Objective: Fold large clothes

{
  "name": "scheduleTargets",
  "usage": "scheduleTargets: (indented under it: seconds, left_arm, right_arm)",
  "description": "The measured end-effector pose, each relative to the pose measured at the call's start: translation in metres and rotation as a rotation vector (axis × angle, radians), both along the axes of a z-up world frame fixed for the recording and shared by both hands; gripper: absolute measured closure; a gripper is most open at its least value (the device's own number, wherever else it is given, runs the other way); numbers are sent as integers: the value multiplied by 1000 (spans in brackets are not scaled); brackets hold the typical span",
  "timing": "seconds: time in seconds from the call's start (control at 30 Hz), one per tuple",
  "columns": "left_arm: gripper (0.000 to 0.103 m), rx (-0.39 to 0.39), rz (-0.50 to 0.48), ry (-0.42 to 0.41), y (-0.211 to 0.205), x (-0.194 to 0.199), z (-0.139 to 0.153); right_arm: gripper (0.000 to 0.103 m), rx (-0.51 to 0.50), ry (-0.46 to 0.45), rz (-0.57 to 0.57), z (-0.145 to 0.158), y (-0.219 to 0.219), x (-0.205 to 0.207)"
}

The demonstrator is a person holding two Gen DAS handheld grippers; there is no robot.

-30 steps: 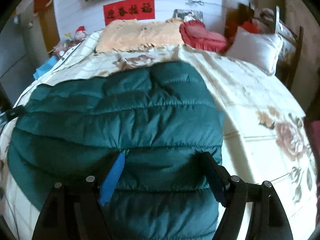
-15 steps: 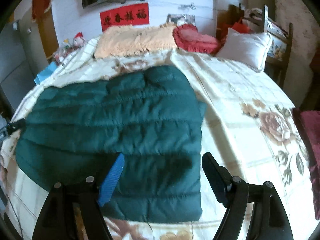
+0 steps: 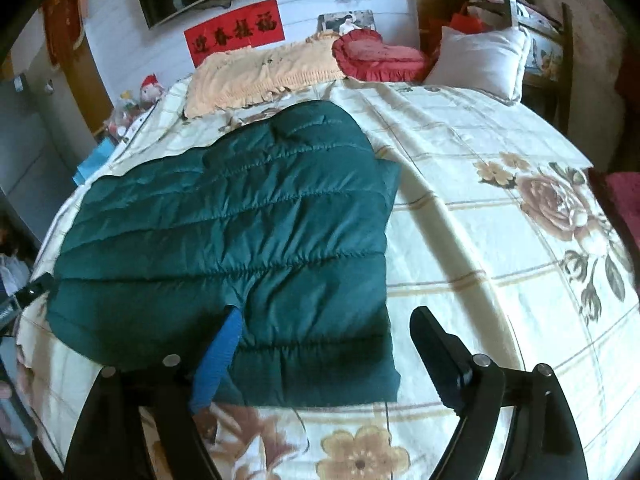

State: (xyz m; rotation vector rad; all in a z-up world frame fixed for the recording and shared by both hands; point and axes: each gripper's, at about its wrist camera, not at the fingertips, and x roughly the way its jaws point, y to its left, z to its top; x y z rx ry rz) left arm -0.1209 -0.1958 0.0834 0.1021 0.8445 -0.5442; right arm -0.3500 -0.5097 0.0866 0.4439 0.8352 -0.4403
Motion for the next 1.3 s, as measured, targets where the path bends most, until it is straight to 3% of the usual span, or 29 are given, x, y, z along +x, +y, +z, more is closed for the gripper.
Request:
scheduleTargets:
  seconds: [0.63,1.0,1.3]
  left_arm:
    - [2,-47,2,90,26,13,-21]
    - [2,-36,0,83,26,14,-22]
    - [2,-95,36,139,45,22,-28]
  right_arm:
    - [12,103,9,-33,-23,-16,-5]
    - [11,2,46,-11,-11,-2,0]
    - [11,-90,101,-17,-8,4,5]
